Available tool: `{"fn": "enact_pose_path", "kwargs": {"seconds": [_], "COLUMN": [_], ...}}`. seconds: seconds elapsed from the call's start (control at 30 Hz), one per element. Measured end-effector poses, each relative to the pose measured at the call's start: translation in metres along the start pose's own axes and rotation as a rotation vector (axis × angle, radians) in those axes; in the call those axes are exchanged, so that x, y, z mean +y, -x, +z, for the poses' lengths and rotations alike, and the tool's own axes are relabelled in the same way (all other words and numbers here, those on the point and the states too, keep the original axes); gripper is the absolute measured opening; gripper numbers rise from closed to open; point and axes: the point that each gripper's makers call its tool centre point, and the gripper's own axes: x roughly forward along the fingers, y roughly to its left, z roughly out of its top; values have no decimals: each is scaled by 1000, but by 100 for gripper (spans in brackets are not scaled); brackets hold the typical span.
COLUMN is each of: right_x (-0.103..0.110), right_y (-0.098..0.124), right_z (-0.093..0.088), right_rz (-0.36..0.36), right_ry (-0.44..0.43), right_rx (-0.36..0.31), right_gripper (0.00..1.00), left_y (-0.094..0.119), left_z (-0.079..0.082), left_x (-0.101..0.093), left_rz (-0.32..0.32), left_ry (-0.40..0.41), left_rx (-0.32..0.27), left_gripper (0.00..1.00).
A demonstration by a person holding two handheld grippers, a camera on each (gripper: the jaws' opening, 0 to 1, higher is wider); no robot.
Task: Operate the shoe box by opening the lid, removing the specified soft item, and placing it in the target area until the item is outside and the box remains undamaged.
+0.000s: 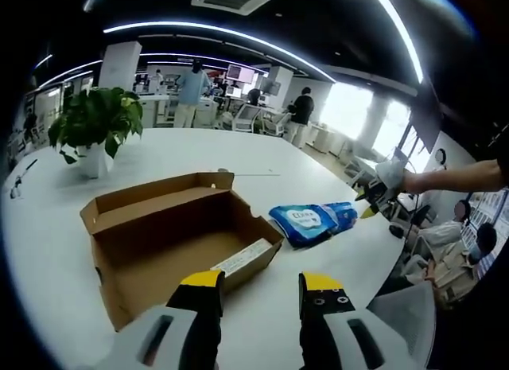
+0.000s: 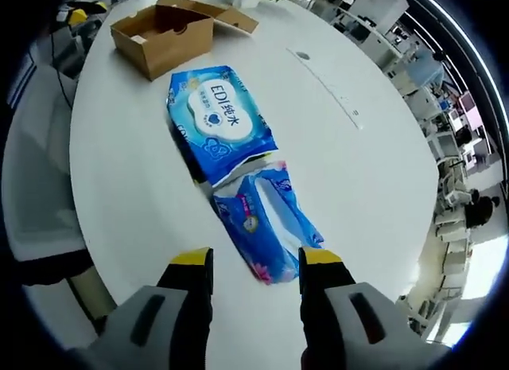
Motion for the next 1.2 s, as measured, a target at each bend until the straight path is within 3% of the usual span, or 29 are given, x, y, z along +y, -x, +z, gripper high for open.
{"fn": "enact_pose_path", "kwargs": {"seconds": [0.4,0.63,0.9,1.2], "right_x": [5,12,19,29], "right_y": [18,23,23,18], "right_z": [21,37,78,123], "right_rz": [-16,-19,21,68], "right_ry": [-232,-289,-396,-405], "right_rx": [-114,-168,-291,-367], "right_gripper": [40,37,39,41], "left_y": [2,5,8,11], "left_z": [4,4,0,-4], "left_x": [4,10,17,23], "left_rz": [-20,-19,-14,-6], "left_ry": [4,13,24,35], "left_rx": [-14,-20,-14,-12], "left_gripper": [38,38,38,38]}}
